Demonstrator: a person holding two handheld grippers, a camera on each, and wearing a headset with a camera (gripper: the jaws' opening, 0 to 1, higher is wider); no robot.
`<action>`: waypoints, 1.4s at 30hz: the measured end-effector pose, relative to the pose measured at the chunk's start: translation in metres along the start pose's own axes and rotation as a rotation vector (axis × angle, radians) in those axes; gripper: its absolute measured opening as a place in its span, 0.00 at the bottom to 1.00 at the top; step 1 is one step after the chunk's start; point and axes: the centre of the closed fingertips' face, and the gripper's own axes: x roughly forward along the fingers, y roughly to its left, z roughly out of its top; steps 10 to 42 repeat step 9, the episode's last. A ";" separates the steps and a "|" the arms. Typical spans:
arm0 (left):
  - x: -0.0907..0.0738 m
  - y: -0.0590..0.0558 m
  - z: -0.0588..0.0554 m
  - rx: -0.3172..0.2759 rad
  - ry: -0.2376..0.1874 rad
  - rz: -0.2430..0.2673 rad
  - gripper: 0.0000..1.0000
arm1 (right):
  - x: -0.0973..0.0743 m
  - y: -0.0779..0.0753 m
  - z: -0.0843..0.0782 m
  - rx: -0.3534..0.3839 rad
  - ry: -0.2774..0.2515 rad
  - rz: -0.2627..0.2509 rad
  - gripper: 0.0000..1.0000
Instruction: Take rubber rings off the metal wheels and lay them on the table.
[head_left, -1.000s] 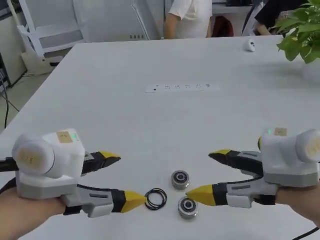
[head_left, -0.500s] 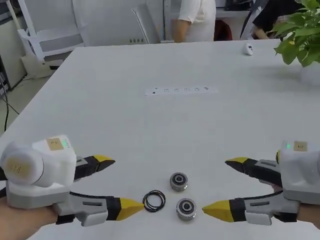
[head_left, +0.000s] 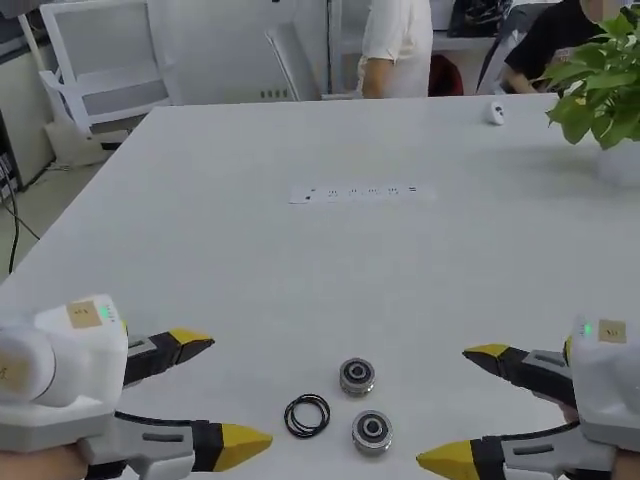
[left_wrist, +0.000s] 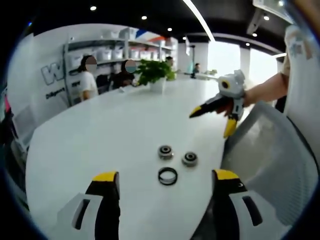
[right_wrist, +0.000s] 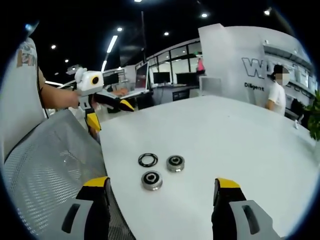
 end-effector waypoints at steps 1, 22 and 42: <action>0.000 0.000 -0.001 -0.001 0.001 -0.001 0.76 | 0.000 0.000 0.000 0.002 0.000 0.001 0.83; -0.004 -0.001 -0.006 -0.019 0.003 0.004 0.76 | -0.002 -0.002 -0.003 0.013 0.003 -0.008 0.84; -0.004 -0.001 -0.006 -0.019 0.003 0.004 0.76 | -0.002 -0.002 -0.003 0.013 0.003 -0.008 0.84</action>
